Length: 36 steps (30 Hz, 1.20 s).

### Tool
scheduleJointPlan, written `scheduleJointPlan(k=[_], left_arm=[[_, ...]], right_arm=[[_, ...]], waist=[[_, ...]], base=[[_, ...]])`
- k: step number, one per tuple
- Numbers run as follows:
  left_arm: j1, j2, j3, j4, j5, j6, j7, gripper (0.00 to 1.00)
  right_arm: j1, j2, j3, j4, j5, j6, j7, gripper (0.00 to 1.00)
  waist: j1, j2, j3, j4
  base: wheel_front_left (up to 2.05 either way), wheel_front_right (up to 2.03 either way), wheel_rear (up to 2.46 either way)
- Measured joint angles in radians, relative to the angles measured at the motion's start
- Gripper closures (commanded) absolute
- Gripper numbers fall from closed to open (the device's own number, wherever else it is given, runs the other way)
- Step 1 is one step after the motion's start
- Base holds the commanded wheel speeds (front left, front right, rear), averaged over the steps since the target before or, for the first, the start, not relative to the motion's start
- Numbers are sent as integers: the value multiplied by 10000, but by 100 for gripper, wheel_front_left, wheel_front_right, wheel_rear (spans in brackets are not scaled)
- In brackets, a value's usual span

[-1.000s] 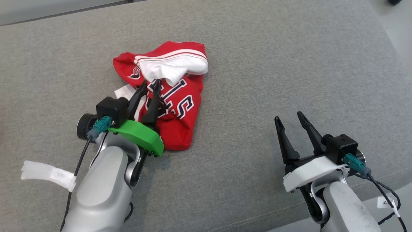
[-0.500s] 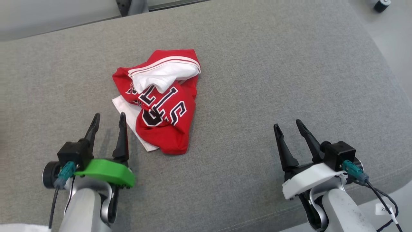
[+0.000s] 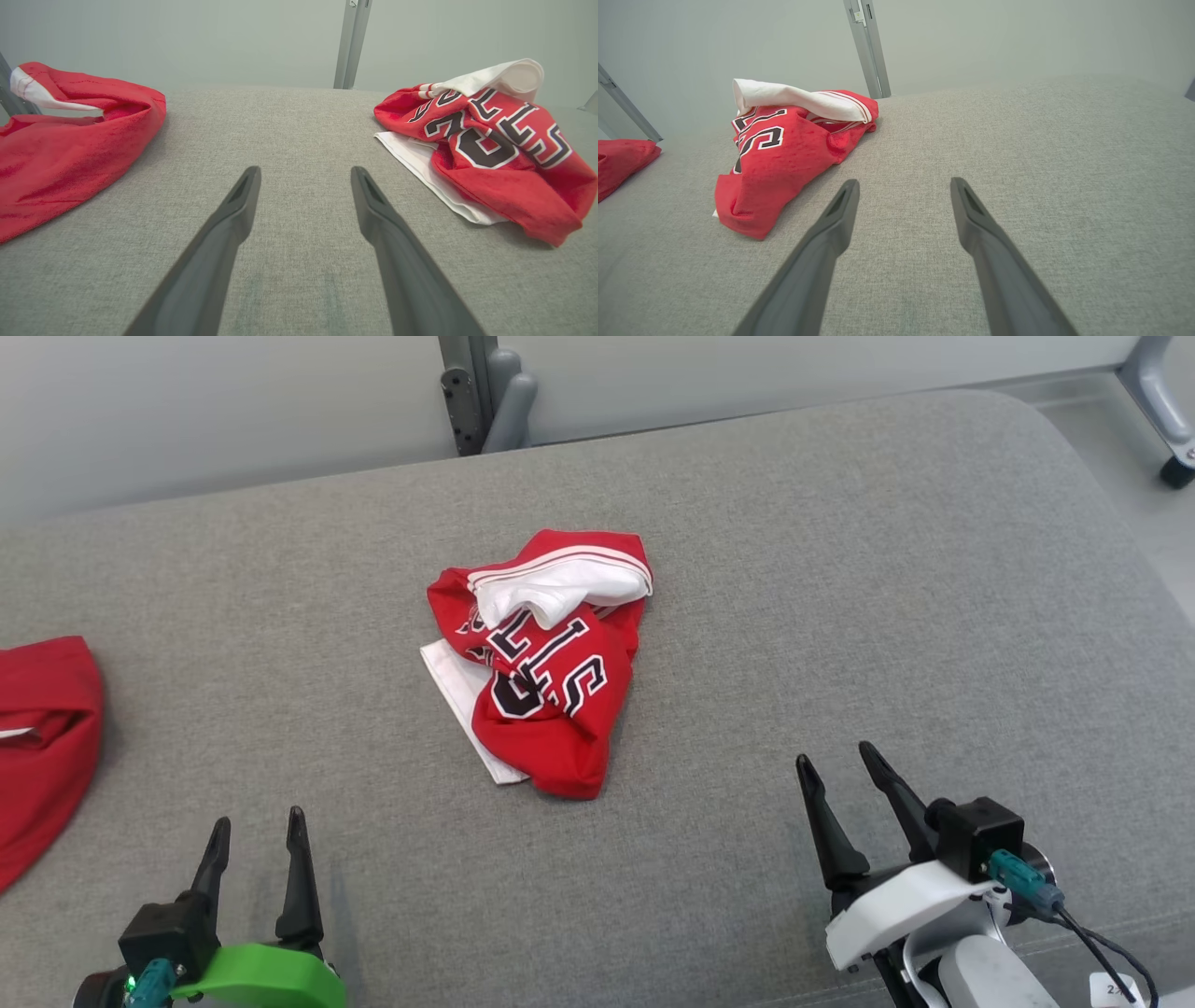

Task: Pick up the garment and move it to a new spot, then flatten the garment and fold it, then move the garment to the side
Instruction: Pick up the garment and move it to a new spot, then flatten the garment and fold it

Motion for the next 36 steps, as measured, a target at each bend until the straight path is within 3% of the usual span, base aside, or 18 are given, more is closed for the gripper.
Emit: scheduleJointPlan(k=[20, 28, 36], left_arm=[[932, -17, -1024, -127, -38, 84, -2, 0], [466, -25, -1785, -12, -339, -6, -2, 0], [44, -21, -2571, 94, -690, -79, -2, 0]], right_arm=[[855, -146, -123, -73, -71, -2, 0, 0], [-1213, -477, 832, 171, 4, 0, 0, 0], [-3653, -731, 1536, 2309, 52, 0, 0, 0]], waist=[[0, 0, -974, 1073], [0, 0, -437, 1652], [0, 0, 194, 2668]], base=[[0, 0, 0], [0, 0, 0], [0, 0, 0]])
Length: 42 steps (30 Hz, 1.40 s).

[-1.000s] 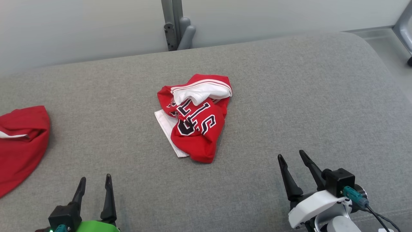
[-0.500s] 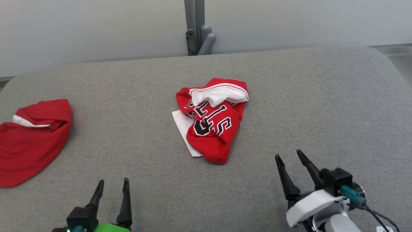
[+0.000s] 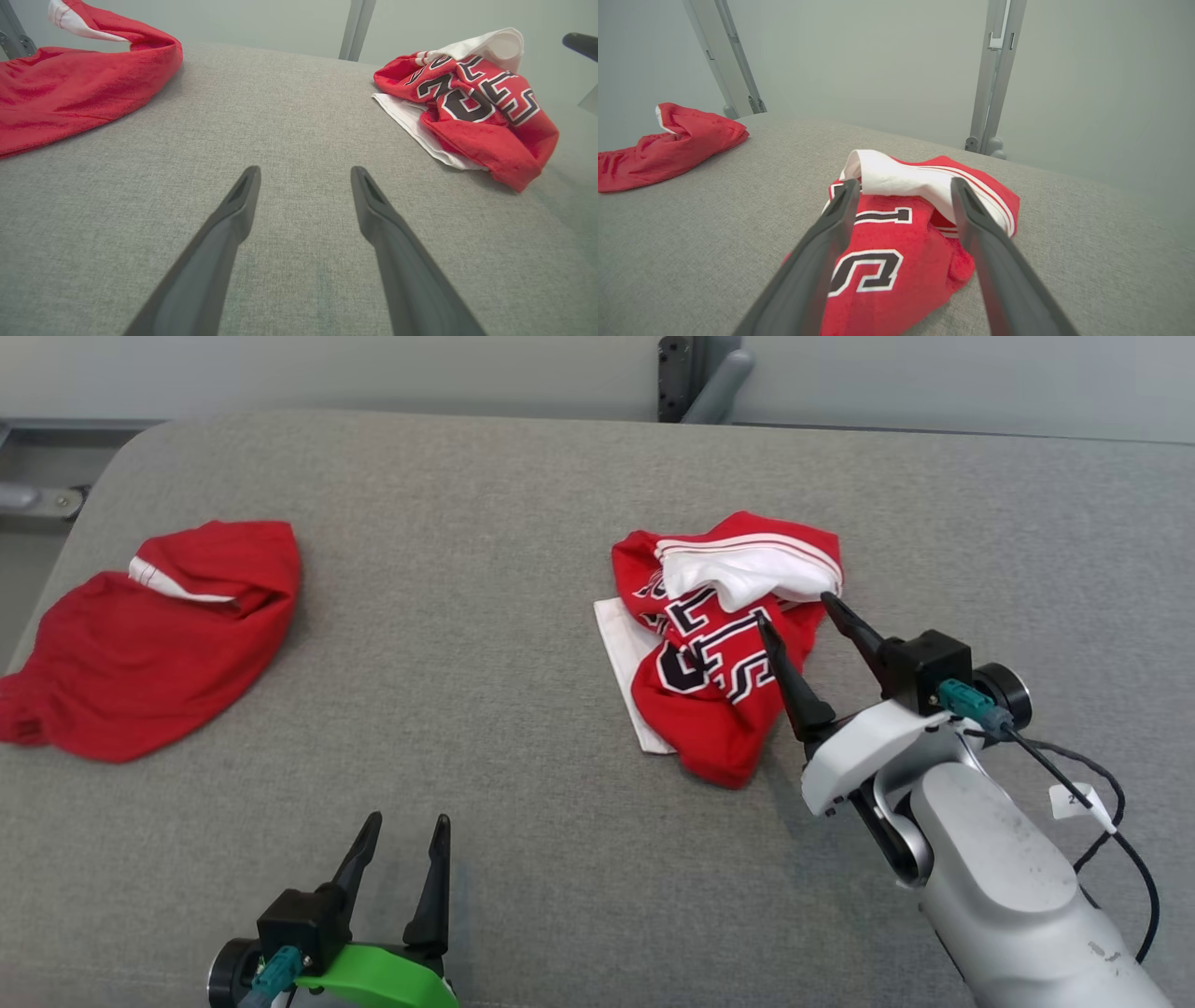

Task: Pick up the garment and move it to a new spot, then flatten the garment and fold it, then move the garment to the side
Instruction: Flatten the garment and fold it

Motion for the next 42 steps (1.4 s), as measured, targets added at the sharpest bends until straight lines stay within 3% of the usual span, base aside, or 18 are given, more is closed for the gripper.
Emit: scheduleJointPlan(k=[11, 12, 13, 14, 20, 29, 34, 42], left_arm=[[-370, 6, -495, 73, -249, 0, 0, 0], [-370, 6, -495, 73, -249, 0, 0, 0], [-418, 2, -566, 59, -236, 0, 0, 0], [-462, 4, -627, 50, -236, -2, 0, 0], [-590, 2, -834, 38, -282, 0, 0, 0], [-367, 2, -786, 77, -351, 36, 0, 0], [-185, 0, -761, 148, -407, 38, 0, 0], [11, 0, -665, 320, -516, 75, 2, 0]], right_arm=[[-1811, -81, 86, 1916, -384, 0, 0, 0], [-1811, -81, 86, 1916, -384, 0, 0, 18], [-1962, -75, 90, 2113, -391, 0, 0, 78], [-2087, -82, 98, 2266, -389, 0, 0, 100], [-2836, -311, -353, 2744, -389, 2, 0, 100], [-3157, -989, -2240, 763, 188, 0, 4, 100], [-2786, -1204, -2780, 324, 510, 0, 2, 100], [-974, -915, -3225, 1496, 832, 0, 215, 100]], waist=[[0, 0, 981, 1131], [0, 0, 981, 1131], [0, 0, 1067, 1188], [0, 0, 1145, 1242], [0, 0, 1395, 1437], [0, 0, 965, 1000], [0, 0, 661, 605], [0, 0, 246, -147]], base=[[0, 0, 0], [0, 0, 0], [0, 0, 0], [0, 0, 0], [0, 0, 0], [0, 0, 0], [0, 0, 0], [0, 0, 0]])
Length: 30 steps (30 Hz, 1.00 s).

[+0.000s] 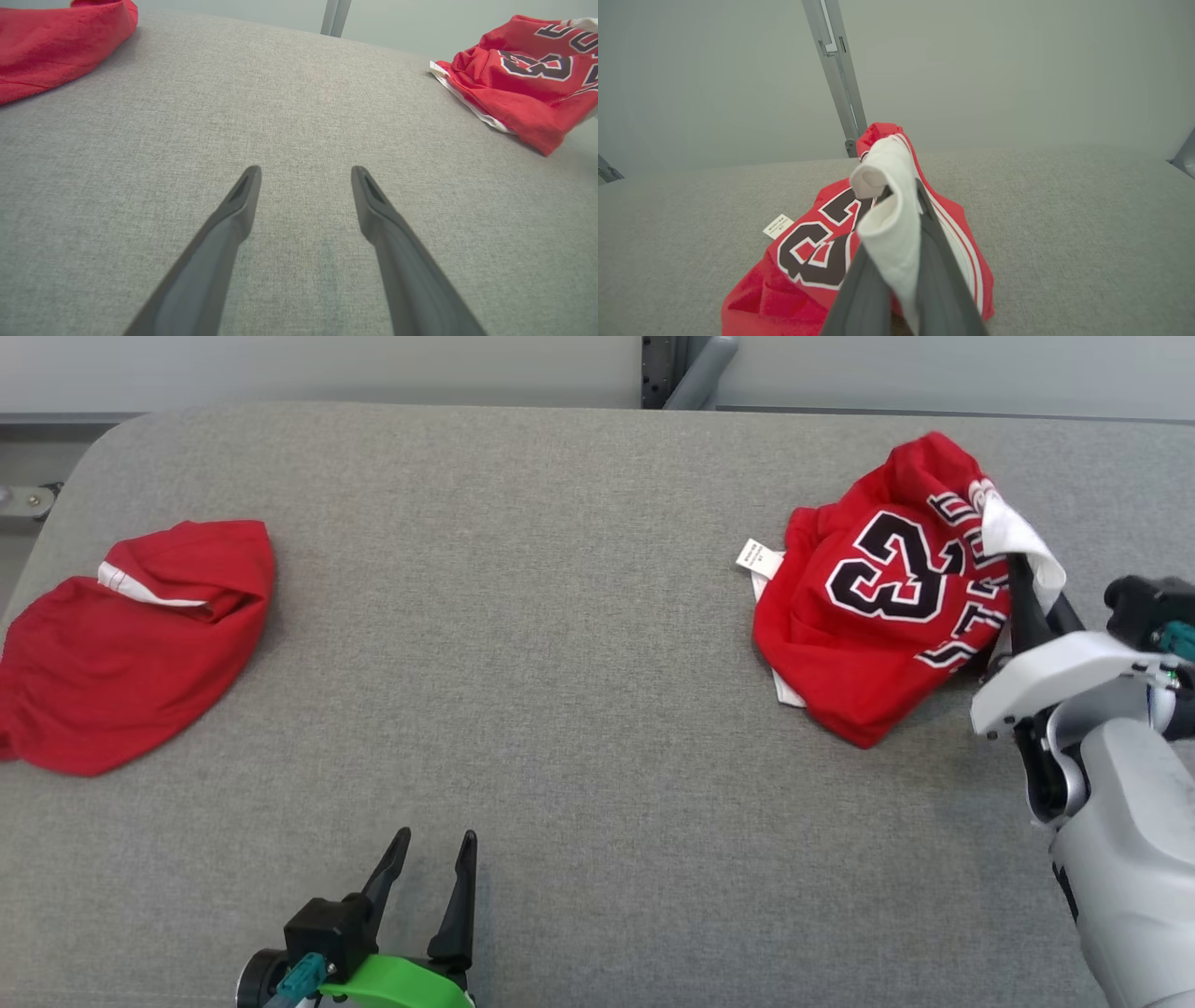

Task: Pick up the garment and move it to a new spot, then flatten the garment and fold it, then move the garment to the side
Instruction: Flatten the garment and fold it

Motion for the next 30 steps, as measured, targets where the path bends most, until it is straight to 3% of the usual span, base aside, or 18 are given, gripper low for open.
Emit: scheduleJointPlan(k=[1, 2, 4, 9, 11, 12, 14, 21, 26, 30], left_arm=[[0, -2, -13, 19, 0, -8, -2, 0], [-1, -2, -15, 40, 0, -10, -2, 0], [-5, -2, -33, 92, 2, -33, 0, 0], [11, -2, -13, 146, 56, -73, -2, 0], [58, -2, 2, 169, 90, -79, -2, 0], [96, -2, 13, 176, 92, -79, -2, 0], [173, -2, 29, 207, 92, -84, -2, 0], [235, -2, -12, 178, 12, -92, -2, 0], [122, 0, -94, -128, 63, -96, -2, 0], [-105, -2, -144, -240, 79, -96, -2, 0]], right_arm=[[177, 36, -69, 157, 15, 0, -12, 100], [328, 77, -178, 288, 46, 0, -36, 77], [516, 144, -376, 447, 140, 0, -96, 69], [884, 303, -1055, 420, 546, 0, -173, 70], [1089, 280, -1469, 263, 650, 0, -190, 64], [1188, 242, -1722, 178, 648, 0, -192, 56], [1455, 134, -2266, 69, 468, 0, -198, 0], [1928, 479, -3806, -734, -1080, -4, -199, 0], [2173, 1246, -3250, -1841, -1503, -2, -199, 0], [2436, 1494, -1987, -2435, -1590, -2, -199, 0]], waist=[[0, 0, -32, -83], [0, 0, -62, -160], [0, 0, -125, -275], [0, 0, -339, -404], [0, 0, -425, -427], [0, 0, -460, -433], [0, 0, -524, -431], [0, 0, -523, -332], [0, 0, -435, -299], [0, 0, -303, -324]], base=[[0, 0, 0], [0, 0, 0], [0, 0, 0], [0, 0, 0], [0, 0, 0], [0, 0, 0], [0, 0, 0], [0, 0, 0], [0, 0, 0], [0, 0, 0]])
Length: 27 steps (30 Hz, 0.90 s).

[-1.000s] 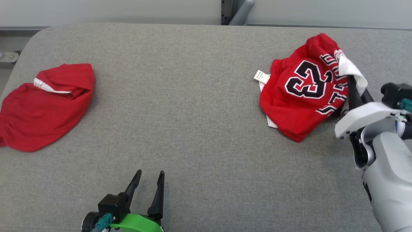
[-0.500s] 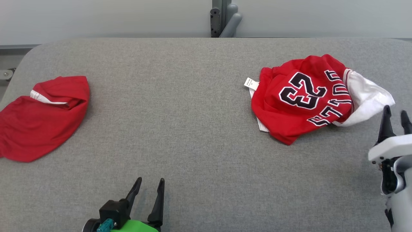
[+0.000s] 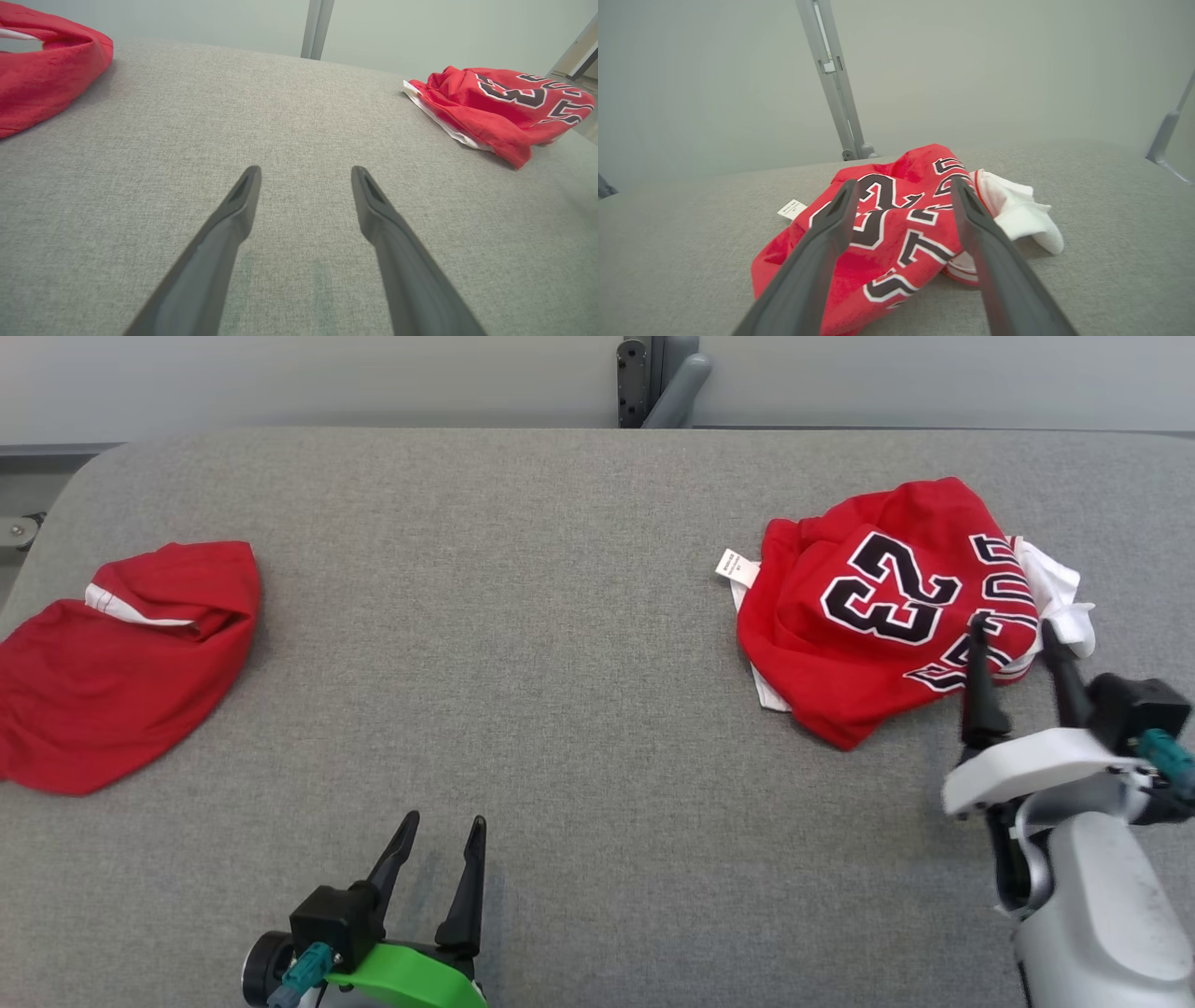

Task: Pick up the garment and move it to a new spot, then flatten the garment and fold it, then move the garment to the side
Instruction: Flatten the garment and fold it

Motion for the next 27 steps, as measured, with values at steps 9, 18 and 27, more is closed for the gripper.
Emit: scheduleJointPlan(k=[9, 18, 27], left_arm=[[-137, 0, -174, 125, 10, -2, 0, 0], [-209, 2, -393, 301, -117, -27, 2, 0], [-170, 2, -293, 268, -140, -29, 0, 0]], right_arm=[[-570, 125, 3438, 886, 27, 2, 0, 0], [-2182, -42, 3494, 3777, -706, 2, 123, 0], [-2981, 102, 3396, 5601, -984, 4, 322, 100]], waist=[[0, 0, 322, 42], [0, 0, 569, 742], [0, 0, 817, 1110]], base=[[0, 0, 0], [0, 0, 0], [0, 0, 0]])
